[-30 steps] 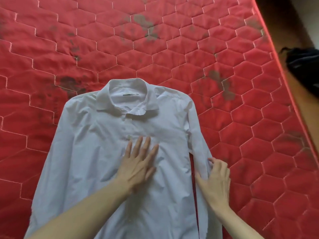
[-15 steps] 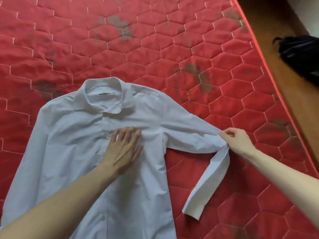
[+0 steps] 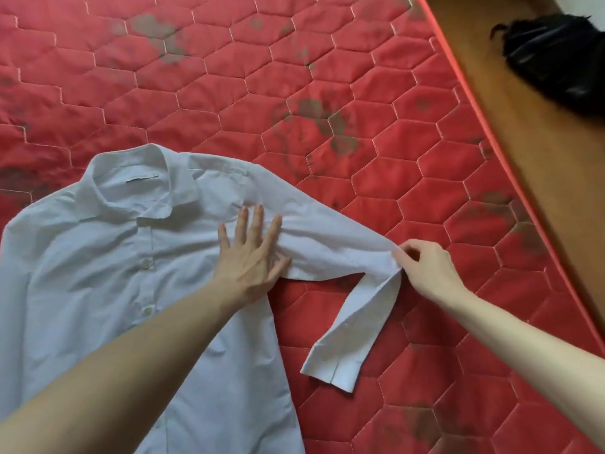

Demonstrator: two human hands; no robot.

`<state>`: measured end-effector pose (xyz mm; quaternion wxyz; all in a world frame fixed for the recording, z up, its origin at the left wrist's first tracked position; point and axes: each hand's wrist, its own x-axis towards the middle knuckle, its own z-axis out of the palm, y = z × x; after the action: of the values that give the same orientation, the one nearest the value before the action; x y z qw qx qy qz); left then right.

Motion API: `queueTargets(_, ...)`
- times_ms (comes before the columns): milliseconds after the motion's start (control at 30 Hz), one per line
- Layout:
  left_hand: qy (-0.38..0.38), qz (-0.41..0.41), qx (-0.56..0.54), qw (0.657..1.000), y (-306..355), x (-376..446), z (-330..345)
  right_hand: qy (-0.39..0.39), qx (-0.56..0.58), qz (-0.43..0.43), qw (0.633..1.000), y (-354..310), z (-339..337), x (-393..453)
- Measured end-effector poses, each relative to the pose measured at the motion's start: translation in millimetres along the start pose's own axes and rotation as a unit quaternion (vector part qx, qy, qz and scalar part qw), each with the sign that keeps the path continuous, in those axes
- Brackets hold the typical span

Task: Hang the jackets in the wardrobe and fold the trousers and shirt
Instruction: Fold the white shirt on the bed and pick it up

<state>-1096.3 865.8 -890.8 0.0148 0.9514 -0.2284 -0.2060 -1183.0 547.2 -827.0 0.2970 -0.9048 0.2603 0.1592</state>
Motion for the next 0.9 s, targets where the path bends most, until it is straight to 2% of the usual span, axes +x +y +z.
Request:
queueTargets(67, -0.011, 0.003, 0.031, 0.999, 2, 0, -5, -0.073, 0.154, 0.062, 0.983, -4, -18, 26)
queueTargets(133, -0.011, 0.004, 0.056, 0.998, 5, 2, -11, -0.175, 0.317, 0.157, 0.919, -14, -31, 51)
queueTargets(167, 0.002, 0.010, 0.055, 0.998, 7, 4, -14, -0.178, 0.334, 0.168, 0.910, -16, -33, 63)
queueTargets(200, 0.024, 0.027, 0.047, 0.998, 10, 6, -17, -0.153, 0.311, 0.160, 0.924, -18, -32, 71)
queueTargets(267, 0.081, 0.075, 0.015, 0.994, 15, 13, -17, -0.094, 0.194, 0.108, 0.971, -20, -25, 74)
queueTargets(300, 0.097, 0.087, -0.005, 0.991, 18, 17, -15, -0.087, 0.133, 0.084, 0.984, -21, -21, 69)
queueTargets(400, 0.085, 0.061, -0.028, 0.994, 26, 26, -4, -0.031, -0.044, 0.014, 0.998, -17, -6, 44)
queueTargets(467, 0.076, 0.033, -0.021, 0.996, 26, 29, 5, 0.027, -0.038, 0.021, 0.999, -9, 2, 23)
queueTargets(567, 0.056, 0.010, -0.020, 0.998, 28, 33, 10, 0.050, -0.012, 0.075, 0.996, 5, 7, -5)
queueTargets(700, 0.041, -0.022, -0.018, 0.999, 32, 37, 7, 0.117, -0.030, 0.027, 0.992, 4, 3, -28)
queueTargets(767, 0.033, -0.044, -0.024, 0.998, 35, 40, 1, 0.111, -0.012, 0.049, 0.993, -10, 7, -37)
queueTargets(900, 0.030, -0.065, -0.020, 0.997, 49, 46, -9, 0.005, -0.144, 0.101, 0.984, -27, 44, -51)
